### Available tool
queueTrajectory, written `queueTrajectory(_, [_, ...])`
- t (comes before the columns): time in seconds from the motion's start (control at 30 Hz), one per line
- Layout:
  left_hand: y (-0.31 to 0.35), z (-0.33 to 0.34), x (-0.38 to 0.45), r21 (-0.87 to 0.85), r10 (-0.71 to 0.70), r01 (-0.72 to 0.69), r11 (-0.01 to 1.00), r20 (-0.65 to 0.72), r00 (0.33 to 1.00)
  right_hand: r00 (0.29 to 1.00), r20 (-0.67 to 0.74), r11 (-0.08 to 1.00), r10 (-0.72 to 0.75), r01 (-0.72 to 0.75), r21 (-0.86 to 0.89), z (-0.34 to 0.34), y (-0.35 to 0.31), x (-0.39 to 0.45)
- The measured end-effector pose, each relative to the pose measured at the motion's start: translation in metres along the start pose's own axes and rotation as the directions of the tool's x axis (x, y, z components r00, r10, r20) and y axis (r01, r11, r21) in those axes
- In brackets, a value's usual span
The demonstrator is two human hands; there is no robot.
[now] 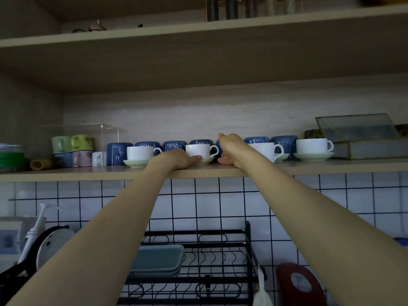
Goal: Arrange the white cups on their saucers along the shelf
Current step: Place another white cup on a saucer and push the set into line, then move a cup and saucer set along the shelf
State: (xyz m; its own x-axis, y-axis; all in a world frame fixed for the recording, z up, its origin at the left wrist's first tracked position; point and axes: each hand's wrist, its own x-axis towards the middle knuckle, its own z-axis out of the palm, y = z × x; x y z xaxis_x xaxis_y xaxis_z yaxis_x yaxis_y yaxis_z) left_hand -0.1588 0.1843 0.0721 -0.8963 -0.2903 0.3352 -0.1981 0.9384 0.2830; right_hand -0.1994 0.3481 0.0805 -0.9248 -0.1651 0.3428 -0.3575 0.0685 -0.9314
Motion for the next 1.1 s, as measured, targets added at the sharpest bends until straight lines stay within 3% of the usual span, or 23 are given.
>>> queueTrajectory(0.1, [-0.004, 0.002, -0.005, -0.128, 0.031, -0.048, 0.991, -0.128, 0.991, 0.996, -0.054, 0.991, -0.065, 0.058, -0.124, 0.001, 0.0, -0.004])
queueTrajectory(0.2, [-0.004, 0.0, -0.022, -0.205, 0.037, -0.114, 0.972, -0.347, 0.937, 0.991, -0.034, 0.967, -0.127, 0.116, -0.228, 0.0, 0.0, -0.016])
queueTrajectory(0.37, [0.007, 0.003, -0.048, -0.107, 0.14, -0.221, 0.969, -0.497, 0.856, 0.945, 0.054, 0.724, -0.324, 0.285, -0.628, -0.006, -0.004, -0.038])
queueTrajectory(0.43, [0.013, 0.006, -0.055, -0.093, 0.172, -0.261, 0.961, -0.541, 0.823, 0.892, 0.077, 0.645, -0.445, 0.379, -0.663, -0.011, -0.002, -0.051])
queueTrajectory(0.57, [0.03, 0.014, -0.064, -0.073, 0.24, -0.349, 0.934, -0.598, 0.765, 0.669, 0.024, 0.396, -0.743, 0.468, -0.79, -0.037, 0.002, -0.072])
queueTrajectory(0.63, [0.039, 0.018, -0.068, -0.058, 0.275, -0.39, 0.919, -0.614, 0.74, 0.637, -0.008, 0.384, -0.771, 0.455, -0.803, -0.057, 0.005, -0.076])
queueTrajectory(0.77, [0.058, 0.024, -0.072, -0.039, 0.319, -0.435, 0.9, -0.622, 0.715, 0.694, -0.113, 0.493, -0.711, 0.378, -0.784, -0.1, 0.024, -0.073])
queueTrajectory(0.9, [0.073, 0.028, -0.072, -0.086, 0.309, -0.441, 0.893, -0.596, 0.741, 0.828, -0.17, 0.577, -0.534, 0.209, -0.79, -0.128, 0.037, -0.067])
queueTrajectory(1.0, [0.078, 0.03, -0.073, -0.114, 0.3, -0.432, 0.895, -0.562, 0.77, 0.92, -0.135, 0.619, -0.368, 0.134, -0.774, -0.132, 0.03, -0.064])
queueTrajectory(1.1, [0.08, 0.031, -0.075, -0.129, 0.309, -0.442, 0.888, -0.545, 0.779, 0.966, -0.068, 0.64, -0.248, 0.111, -0.76, -0.132, 0.021, -0.062])
